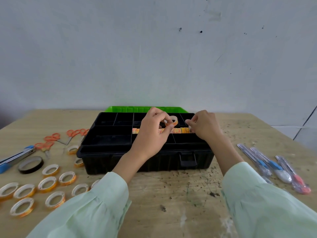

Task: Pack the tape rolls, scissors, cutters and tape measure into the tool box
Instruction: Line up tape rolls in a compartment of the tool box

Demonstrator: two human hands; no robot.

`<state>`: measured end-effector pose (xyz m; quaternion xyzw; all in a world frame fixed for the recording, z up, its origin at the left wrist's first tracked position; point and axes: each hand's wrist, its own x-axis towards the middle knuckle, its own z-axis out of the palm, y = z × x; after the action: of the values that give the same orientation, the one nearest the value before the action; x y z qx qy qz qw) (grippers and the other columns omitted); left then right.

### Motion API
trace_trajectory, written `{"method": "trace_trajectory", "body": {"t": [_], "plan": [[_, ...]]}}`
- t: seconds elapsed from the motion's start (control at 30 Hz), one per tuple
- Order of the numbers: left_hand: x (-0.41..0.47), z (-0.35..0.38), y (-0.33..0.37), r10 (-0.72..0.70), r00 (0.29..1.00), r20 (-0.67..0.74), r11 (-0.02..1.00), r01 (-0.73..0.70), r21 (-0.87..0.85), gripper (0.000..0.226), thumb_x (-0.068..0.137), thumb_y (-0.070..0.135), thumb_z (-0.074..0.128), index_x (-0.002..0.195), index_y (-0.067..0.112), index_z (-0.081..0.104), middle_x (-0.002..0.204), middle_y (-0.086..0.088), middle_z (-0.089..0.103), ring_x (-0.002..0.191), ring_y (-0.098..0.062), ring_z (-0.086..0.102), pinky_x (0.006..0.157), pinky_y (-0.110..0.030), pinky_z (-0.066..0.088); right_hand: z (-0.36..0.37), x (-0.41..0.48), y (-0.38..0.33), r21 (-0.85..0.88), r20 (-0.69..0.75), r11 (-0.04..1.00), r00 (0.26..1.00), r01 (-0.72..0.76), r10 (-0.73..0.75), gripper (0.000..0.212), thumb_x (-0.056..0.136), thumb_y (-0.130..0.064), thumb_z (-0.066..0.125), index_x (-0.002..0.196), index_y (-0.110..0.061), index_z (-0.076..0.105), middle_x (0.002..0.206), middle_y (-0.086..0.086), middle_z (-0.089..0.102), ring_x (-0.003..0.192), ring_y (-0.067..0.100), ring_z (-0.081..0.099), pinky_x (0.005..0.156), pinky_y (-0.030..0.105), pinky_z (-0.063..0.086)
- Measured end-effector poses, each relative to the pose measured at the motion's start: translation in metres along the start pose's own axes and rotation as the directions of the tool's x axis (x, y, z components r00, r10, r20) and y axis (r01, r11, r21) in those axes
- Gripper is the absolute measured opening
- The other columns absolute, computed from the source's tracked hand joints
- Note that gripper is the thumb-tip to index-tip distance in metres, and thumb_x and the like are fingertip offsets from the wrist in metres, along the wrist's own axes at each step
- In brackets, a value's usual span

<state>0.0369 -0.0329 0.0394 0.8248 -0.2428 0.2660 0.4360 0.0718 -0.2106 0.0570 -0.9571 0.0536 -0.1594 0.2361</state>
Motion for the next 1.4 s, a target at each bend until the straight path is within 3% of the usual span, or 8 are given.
{"method": "trace_trajectory", "body": {"t": [0.2, 0.47, 0.6, 0.73, 0.87, 1.0, 1.23, 1.4], "plan": [[0.008, 0.008, -0.003, -0.044, 0.999, -0.015, 0.999, 0.043, -0.026, 0.005, 0.086, 0.016, 0.066, 0.089, 0.012, 0.064, 0.101, 0.0, 0.052, 0.09, -0.009, 0.057, 0.078, -0.016, 0.051, -0.007, 0.001, 0.0, -0.004, 0.09, 1.0, 0.996, 0.028, -0.028, 0.021, 0.085, 0.0, 0.05, 0.082, 0.002, 0.071, 0.088, 0.011, 0.07, 0.071, 0.019, 0.055, 0.057, 0.026, 0.044], [0.021, 0.027, 0.003, -0.108, 0.994, -0.007, 0.99, 0.107, -0.09, 0.004, 0.087, 0.015, 0.065, 0.085, 0.013, 0.062, 0.101, -0.003, 0.053, 0.083, -0.004, 0.058, 0.07, -0.005, 0.048, -0.011, 0.002, 0.01, 0.079, 0.078, 0.994, 0.993, 0.079, -0.085, 0.008, 0.083, -0.008, 0.068, 0.078, -0.015, 0.069, 0.081, 0.0, 0.065, 0.079, 0.014, 0.058, 0.056, 0.008, 0.037], [0.027, 0.042, 0.008, -0.149, 0.989, -0.024, 0.982, 0.145, -0.121, 0.007, 0.087, 0.019, 0.066, 0.085, 0.013, 0.064, 0.099, -0.005, 0.055, 0.078, -0.001, 0.057, 0.067, 0.0, 0.044, -0.016, -0.005, 0.011, 0.421, -0.078, 0.906, 0.997, 0.04, -0.008, 0.01, 0.091, -0.022, 0.061, 0.087, -0.014, 0.065, 0.077, 0.001, 0.072, 0.072, 0.015, 0.066, 0.059, 0.014, 0.044], [0.03, 0.058, 0.019, -0.147, 0.989, -0.008, 0.978, 0.144, -0.154, 0.009, 0.085, 0.02, 0.069, 0.086, 0.011, 0.065, 0.097, -0.005, 0.056, 0.084, -0.008, 0.061, 0.07, -0.007, 0.05, -0.025, -0.014, 0.011, 0.682, 0.025, 0.731, 0.999, -0.034, 0.023, 0.015, 0.087, -0.024, 0.068, 0.094, -0.011, 0.065, 0.074, 0.006, 0.074, 0.068, 0.016, 0.07, 0.059, 0.022, 0.048], [0.028, 0.064, 0.018, -0.061, 0.995, 0.073, 0.998, 0.059, 0.032, 0.012, 0.09, 0.014, 0.058, 0.102, 0.013, 0.06, 0.105, 0.001, 0.055, 0.093, -0.013, 0.057, 0.086, -0.033, 0.051, -0.032, -0.015, 0.019, 0.529, -0.089, 0.849, 0.995, 0.012, 0.042, 0.014, 0.084, -0.02, 0.072, 0.093, -0.011, 0.066, 0.072, 0.004, 0.074, 0.069, 0.012, 0.07, 0.061, 0.02, 0.046], [0.022, 0.062, 0.011, 0.024, 0.975, 0.223, 0.902, -0.117, 0.415, 0.025, 0.095, 0.022, 0.043, 0.106, 0.027, 0.065, 0.115, 0.01, 0.058, 0.111, -0.014, 0.047, 0.096, -0.033, 0.033, -0.029, -0.013, 0.018, 0.252, -0.018, 0.968, 1.0, 0.013, -0.009, 0.014, 0.082, -0.019, 0.073, 0.089, -0.01, 0.065, 0.072, 0.005, 0.074, 0.078, 0.013, 0.069, 0.065, 0.02, 0.048], [0.021, 0.06, 0.009, -0.013, 0.974, 0.227, 0.919, -0.078, 0.387, 0.028, 0.095, 0.019, 0.042, 0.106, 0.023, 0.068, 0.111, 0.009, 0.061, 0.105, -0.014, 0.049, 0.093, -0.033, 0.036, -0.02, -0.012, 0.01, 0.121, 0.068, 0.992, 0.997, 0.037, -0.045, 0.011, 0.076, -0.018, 0.079, 0.075, -0.013, 0.069, 0.075, 0.003, 0.066, 0.083, 0.019, 0.067, 0.069, 0.022, 0.048], [0.021, 0.061, 0.007, -0.028, 0.973, 0.227, 0.93, -0.058, 0.362, 0.028, 0.094, 0.017, 0.043, 0.106, 0.022, 0.067, 0.11, 0.008, 0.061, 0.1, -0.015, 0.051, 0.092, -0.033, 0.036, -0.024, -0.009, 0.012, 0.068, 0.146, 0.996, 0.987, 0.055, -0.065, 0.011, 0.082, -0.006, 0.067, 0.087, -0.013, 0.074, 0.084, 0.004, 0.072, 0.09, 0.018, 0.068, 0.076, 0.024, 0.052]]}}
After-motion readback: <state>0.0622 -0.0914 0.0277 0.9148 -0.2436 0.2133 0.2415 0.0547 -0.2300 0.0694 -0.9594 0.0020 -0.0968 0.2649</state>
